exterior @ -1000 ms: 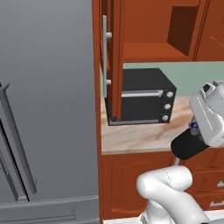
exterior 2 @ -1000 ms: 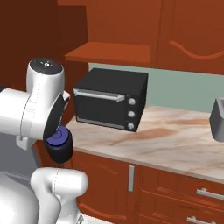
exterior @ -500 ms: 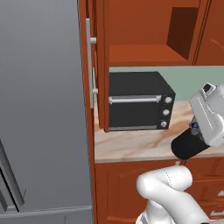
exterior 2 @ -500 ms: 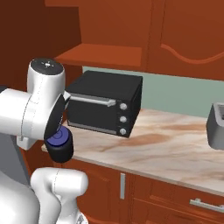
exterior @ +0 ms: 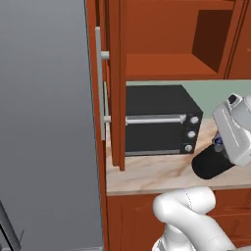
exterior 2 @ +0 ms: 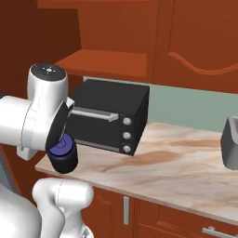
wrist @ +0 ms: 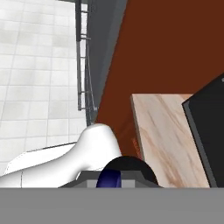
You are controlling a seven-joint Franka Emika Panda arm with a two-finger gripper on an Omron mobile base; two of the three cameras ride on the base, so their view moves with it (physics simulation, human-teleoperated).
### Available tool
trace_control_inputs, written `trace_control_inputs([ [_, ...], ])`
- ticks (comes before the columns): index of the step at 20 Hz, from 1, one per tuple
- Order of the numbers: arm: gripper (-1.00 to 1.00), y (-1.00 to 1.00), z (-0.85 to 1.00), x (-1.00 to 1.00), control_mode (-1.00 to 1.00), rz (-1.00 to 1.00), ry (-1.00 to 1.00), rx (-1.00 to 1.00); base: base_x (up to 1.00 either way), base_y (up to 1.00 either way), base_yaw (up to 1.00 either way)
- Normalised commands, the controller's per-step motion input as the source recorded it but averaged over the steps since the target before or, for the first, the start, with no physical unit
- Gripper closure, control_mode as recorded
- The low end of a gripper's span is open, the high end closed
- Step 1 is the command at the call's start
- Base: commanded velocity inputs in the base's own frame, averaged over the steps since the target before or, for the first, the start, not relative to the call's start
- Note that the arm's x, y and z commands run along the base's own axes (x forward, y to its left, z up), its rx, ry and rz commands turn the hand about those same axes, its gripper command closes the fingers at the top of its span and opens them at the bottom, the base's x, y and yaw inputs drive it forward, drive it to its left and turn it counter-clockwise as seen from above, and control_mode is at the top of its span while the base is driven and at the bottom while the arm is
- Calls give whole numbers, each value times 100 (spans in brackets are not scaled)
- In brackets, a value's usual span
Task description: Pick the water bottle, water bottle, beer from the counter and place them in the open cabinet.
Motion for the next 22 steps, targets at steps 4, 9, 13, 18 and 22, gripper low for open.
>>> trace_control_inputs([
  [4, 100, 0, 0, 0, 100, 0, 0, 0, 69, 0, 0],
  [9, 100, 0, 0, 0, 100, 0, 0, 0, 58, 7, 0],
  [13, 100, 0, 0, 0, 100, 0, 0, 0, 47, 21, -5],
  [18, 100, 0, 0, 0, 100, 0, 0, 0, 43, 26, -8],
  [22, 100, 0, 0, 0, 100, 0, 0, 0, 31, 18, -7],
])
